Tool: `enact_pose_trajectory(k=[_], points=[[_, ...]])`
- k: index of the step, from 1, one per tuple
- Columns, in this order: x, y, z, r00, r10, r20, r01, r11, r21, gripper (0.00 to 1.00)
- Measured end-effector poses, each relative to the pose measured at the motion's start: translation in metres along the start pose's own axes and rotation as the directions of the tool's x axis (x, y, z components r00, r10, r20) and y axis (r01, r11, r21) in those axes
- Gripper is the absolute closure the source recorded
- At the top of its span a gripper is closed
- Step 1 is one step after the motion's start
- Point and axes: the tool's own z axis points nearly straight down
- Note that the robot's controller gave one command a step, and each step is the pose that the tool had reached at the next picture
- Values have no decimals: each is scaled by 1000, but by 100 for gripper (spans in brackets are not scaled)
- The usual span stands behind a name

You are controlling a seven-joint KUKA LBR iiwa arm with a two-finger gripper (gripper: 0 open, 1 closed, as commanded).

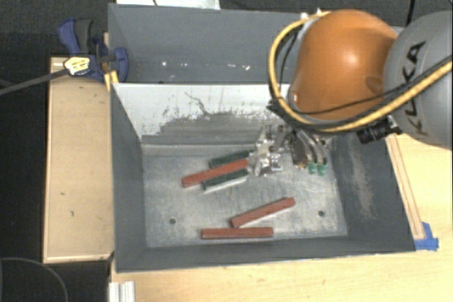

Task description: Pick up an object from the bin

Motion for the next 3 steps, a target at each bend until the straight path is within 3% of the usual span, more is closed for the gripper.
enact_pose_trajectory(k=[1,2,3], points=[[-5,-1,115,998,68,-8,-68,998,2,0],[-7,-1,112,998,68,-1,-68,998,0,0],[-82,20,200,999,53,10,-53,999,-4,100]])
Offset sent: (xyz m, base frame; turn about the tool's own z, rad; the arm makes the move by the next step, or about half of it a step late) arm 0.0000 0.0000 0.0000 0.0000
